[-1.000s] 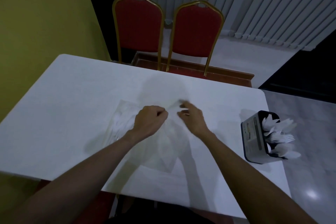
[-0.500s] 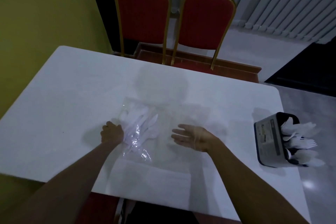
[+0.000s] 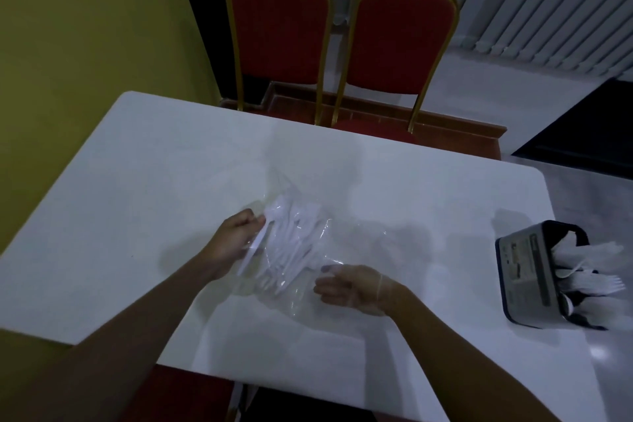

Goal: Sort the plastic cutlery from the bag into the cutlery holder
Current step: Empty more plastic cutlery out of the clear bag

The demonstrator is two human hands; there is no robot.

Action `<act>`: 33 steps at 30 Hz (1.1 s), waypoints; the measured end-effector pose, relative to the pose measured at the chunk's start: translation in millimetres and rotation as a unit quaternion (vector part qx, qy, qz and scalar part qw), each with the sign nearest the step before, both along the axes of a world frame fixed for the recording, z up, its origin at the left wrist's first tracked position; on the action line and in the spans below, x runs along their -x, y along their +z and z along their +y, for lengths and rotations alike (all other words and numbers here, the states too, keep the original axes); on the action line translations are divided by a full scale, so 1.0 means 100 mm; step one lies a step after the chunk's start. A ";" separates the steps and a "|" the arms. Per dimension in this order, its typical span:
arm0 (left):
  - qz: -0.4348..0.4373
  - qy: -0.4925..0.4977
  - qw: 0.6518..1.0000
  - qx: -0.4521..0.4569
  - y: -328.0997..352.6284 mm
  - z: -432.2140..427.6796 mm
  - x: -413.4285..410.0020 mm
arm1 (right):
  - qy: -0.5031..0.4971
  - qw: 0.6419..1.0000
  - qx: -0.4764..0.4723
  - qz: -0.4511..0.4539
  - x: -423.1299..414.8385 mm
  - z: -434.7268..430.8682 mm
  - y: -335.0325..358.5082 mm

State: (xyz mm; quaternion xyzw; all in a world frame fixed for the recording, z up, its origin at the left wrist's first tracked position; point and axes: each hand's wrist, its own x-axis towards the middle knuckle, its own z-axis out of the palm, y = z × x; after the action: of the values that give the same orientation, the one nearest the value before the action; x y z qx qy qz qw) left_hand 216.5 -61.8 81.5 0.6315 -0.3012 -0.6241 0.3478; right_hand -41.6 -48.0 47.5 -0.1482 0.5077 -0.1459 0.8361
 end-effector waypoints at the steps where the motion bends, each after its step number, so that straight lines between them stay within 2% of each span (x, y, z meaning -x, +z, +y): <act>1: 0.017 0.009 1.000 0.008 0.04 -0.02 0.02 | 0.012 1.000 0.003 -0.022 0.02 0.01 -0.01; 2: 0.040 0.020 0.999 0.010 0.10 -0.03 0.05 | 0.023 0.999 0.006 -0.031 0.04 0.02 -0.01; 4: 0.075 0.039 0.996 0.015 0.18 -0.03 0.09 | 0.051 0.998 0.020 0.015 0.07 0.02 -0.01; 6: 0.072 0.050 0.996 0.016 0.21 -0.02 0.17 | 0.053 0.997 0.037 0.051 0.08 0.01 0.00; 8: 0.068 0.038 0.997 0.017 0.24 0.01 0.26 | 0.045 0.996 0.057 0.047 0.07 0.03 -0.02; 13: 0.083 -0.052 0.995 0.014 0.27 0.02 0.41 | -0.037 0.997 0.054 0.044 -0.02 0.02 -0.12; 16: 0.122 -0.080 0.989 -0.007 0.28 0.02 0.45 | -0.111 0.993 0.047 0.016 -0.01 0.02 -0.16; 18: 0.140 -0.087 0.986 -0.008 0.26 0.03 0.44 | -0.113 0.991 0.059 0.027 0.00 0.00 -0.13; 23: 0.091 -0.085 0.992 -0.014 0.39 0.03 0.46 | -0.071 0.993 0.087 0.030 -0.03 -0.06 -0.15; 27: 0.062 -0.164 0.984 0.011 0.43 0.03 0.38 | -0.066 0.996 0.060 -0.024 -0.04 -0.04 -0.06; 30: 0.055 -0.154 0.986 0.024 0.43 0.06 0.31 | -0.044 0.991 0.095 -0.079 -0.01 -0.02 0.05; 33: -0.012 -0.159 0.986 0.055 0.35 0.07 0.33 | -0.045 0.982 0.130 -0.127 0.01 0.00 0.11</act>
State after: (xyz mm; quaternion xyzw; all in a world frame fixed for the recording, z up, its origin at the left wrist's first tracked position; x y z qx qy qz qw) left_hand 183.8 -54.9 116.7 0.5627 -0.4357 -0.6466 0.2746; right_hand -42.9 -48.2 58.5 -0.2128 0.3800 -0.2661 0.8600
